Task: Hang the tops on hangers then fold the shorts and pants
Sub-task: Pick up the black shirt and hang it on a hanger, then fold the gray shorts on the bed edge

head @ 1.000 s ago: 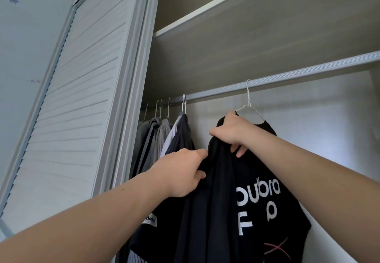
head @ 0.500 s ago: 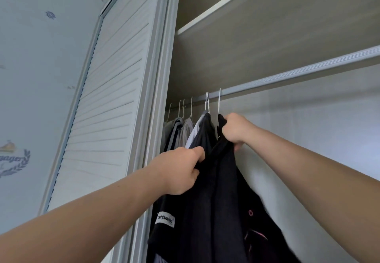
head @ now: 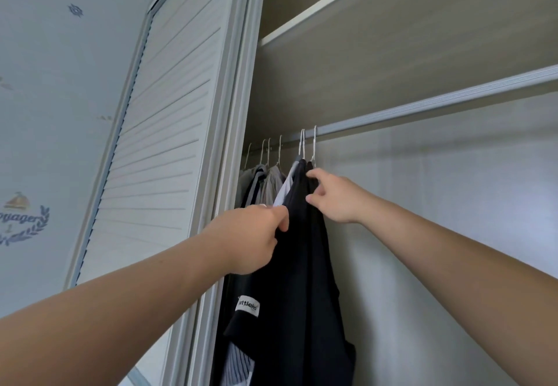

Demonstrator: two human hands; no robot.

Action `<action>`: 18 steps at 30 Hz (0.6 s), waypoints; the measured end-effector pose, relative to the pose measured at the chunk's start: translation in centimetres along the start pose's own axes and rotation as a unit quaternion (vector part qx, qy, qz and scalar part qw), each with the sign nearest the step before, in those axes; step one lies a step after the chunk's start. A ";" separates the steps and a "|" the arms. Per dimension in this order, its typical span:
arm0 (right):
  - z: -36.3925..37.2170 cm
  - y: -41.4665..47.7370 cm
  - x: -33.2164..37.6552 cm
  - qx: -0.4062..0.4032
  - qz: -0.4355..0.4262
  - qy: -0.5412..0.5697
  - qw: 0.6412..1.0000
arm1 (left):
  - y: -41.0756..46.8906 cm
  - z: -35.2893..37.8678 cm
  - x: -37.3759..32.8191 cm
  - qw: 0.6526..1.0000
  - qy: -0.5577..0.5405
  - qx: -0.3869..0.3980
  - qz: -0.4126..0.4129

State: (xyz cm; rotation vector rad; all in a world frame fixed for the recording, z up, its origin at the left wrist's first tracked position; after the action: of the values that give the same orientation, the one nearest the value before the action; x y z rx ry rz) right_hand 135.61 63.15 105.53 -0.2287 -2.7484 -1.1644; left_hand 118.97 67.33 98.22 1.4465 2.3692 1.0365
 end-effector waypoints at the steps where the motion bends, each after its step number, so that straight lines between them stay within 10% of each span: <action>1: 0.2 -0.9 0.6 0.002 -0.015 0.011 1.000 | -0.8 -0.5 0.2 1.000 -0.001 -0.014 -0.009; 8: 2.8 -9.2 7.7 -0.019 -0.111 0.027 0.993 | -10.0 -3.0 3.8 0.986 0.111 -0.097 -0.078; 18: 10.7 -22.1 24.8 0.124 -0.169 0.132 0.969 | -33.6 -7.1 9.3 0.964 0.142 0.021 -0.223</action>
State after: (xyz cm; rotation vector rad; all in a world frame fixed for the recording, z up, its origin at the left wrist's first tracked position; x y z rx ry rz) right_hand 106.21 57.72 87.57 0.4093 -2.7172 -0.8241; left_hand 86.90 62.26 83.74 0.7452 2.7452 1.1294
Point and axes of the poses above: each hand's wrist, its own y-axis towards the middle knuckle, its own z-axis out of the palm, x = y × z, the point moved 6 cm from there along y, towards the middle knuckle, and after that the axes turned 6 degrees about y, right-handed, at the moved point
